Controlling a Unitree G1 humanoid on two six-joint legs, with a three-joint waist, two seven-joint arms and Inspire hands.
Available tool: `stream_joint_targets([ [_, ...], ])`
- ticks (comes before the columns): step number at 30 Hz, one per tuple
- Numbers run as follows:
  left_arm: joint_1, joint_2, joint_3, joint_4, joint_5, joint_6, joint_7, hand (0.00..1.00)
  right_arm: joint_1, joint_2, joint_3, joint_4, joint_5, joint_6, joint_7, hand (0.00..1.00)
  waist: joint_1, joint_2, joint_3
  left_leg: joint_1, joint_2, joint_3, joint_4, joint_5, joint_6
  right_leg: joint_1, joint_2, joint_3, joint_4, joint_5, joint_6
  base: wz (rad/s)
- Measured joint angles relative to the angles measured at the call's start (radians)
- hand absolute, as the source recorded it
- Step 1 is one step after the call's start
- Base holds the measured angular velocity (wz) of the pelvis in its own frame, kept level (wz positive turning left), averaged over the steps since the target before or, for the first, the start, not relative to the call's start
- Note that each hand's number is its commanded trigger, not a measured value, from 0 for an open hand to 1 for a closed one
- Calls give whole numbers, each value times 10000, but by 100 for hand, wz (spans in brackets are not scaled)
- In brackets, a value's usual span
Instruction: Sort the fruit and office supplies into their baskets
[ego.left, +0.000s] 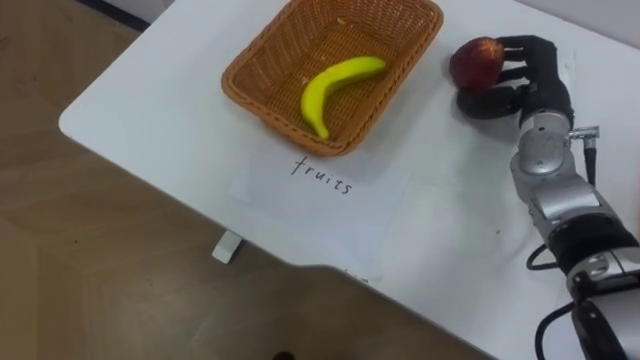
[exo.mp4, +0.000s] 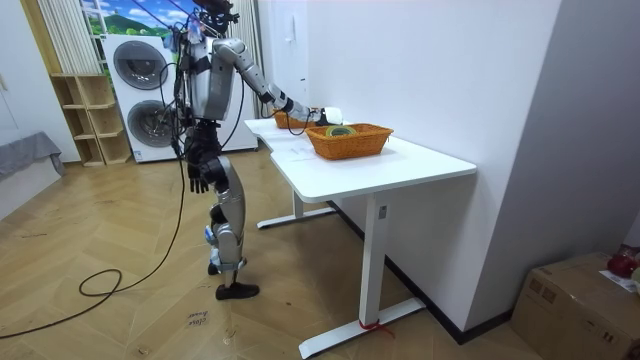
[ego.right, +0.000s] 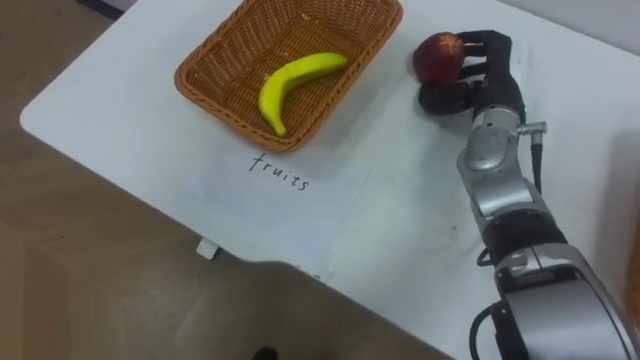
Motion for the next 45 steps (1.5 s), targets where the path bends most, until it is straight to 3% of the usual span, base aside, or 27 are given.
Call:
stream_joint_targets([
  [6,96,32,10,-204,-399,-40,6,0,71,20,4,-104,86,182,368,100,-128,33,-87,175,4,-23,-40,10,0,161,3,-7,-54,0,0,1],
  [14,481,56,254,-396,-406,-52,7,0,71,102,3,-481,70,398,702,100,-344,32,-300,735,17,7,-120,11,1,714,17,22,-185,4,8,0],
  [20,711,-4,739,-391,-398,-39,16,0,175,106,-3,-1722,36,401,821,100,-516,66,-327,1149,57,2,-212,11,-6,1168,18,-35,-238,4,8,2],
  [23,870,-21,750,-526,-371,-25,14,0,711,146,13,-3066,37,407,908,100,-534,130,-440,1327,-7,-2,-235,9,-5,1415,54,-14,-403,31,48,0],
  [36,1838,-35,1381,-1456,-338,35,-36,0,984,148,6,-4190,-345,713,1306,100,-625,39,-535,2017,-17,-70,-545,14,-7,2079,125,21,-687,0,122,1],
  [45,2077,-103,1603,-1577,-350,269,1,0,986,150,61,-4615,-544,1116,1336,100,-537,-146,-510,2324,-12,-96,-723,10,-2,2314,107,10,-687,-19,154,0],
])
